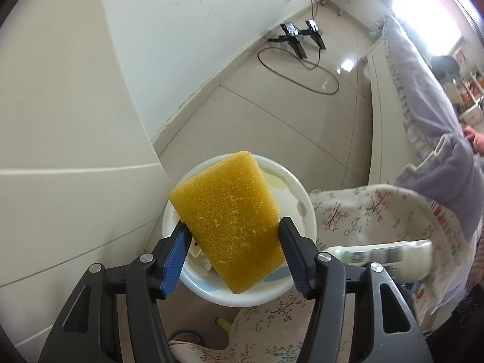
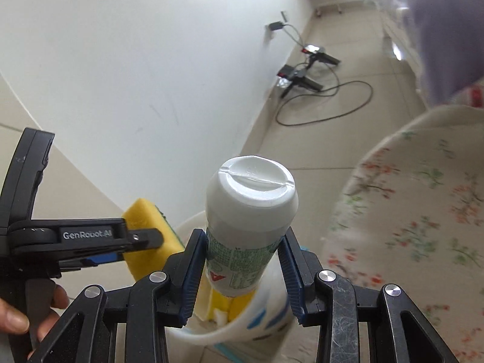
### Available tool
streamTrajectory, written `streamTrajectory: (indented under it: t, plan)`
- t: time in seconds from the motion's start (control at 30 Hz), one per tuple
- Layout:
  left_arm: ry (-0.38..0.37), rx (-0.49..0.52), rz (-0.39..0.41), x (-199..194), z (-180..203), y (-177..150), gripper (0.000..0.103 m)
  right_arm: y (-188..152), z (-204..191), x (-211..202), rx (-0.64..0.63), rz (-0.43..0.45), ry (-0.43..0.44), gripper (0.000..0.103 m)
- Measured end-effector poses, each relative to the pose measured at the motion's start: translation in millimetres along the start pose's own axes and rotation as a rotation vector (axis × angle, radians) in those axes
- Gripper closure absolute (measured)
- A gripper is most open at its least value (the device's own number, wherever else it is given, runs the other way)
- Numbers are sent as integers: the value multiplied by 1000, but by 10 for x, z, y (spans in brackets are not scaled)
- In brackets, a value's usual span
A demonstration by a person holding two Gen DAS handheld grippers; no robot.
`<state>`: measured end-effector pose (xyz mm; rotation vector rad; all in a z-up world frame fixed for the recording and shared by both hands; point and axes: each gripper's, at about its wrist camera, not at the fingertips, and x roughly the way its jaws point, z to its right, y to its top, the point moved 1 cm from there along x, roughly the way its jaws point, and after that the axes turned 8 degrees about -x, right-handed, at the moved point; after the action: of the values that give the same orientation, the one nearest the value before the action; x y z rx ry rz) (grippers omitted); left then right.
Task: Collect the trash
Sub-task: 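Carry sponge and bottle over the white bucket and open both tools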
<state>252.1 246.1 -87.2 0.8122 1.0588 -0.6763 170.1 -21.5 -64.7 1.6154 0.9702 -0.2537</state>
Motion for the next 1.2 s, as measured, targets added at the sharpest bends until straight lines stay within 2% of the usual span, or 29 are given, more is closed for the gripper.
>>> streamTrajectory:
  t: [0.17,0.37,0.77,0.83,0.87,0.9,0.97,1.1,1.2]
  plan:
    - [-42,-81,19,-118,-142,74,39,-4,-206,275,-61,-32,11,60]
    - [-80,-77,-50,-31,-113,45,32,-47,-305,533,-106,-68,7,60]
    - [-120,-162,-15,-153,-249,86,32,-93,-359,739,-133,-108,9,59]
    - [-127,-167,-14,-168,-262,83,32,-85,-396,770,-149,-123,15,58]
    - [-126,-164,-10,-177,-251,79,32,-83,-419,764,-151,-121,9,54]
    - [-124,-158,-8,-184,-237,77,32,-81,-420,759,-153,-119,3,46]
    - [-124,-150,-5,-189,-207,71,32,-72,-403,722,-153,-105,-7,40]
    - [-132,-137,-13,-190,-127,40,32,-68,-340,645,-149,-103,7,40]
    - [-137,-113,-23,-190,-34,19,32,-56,-267,528,-148,-97,-15,40]
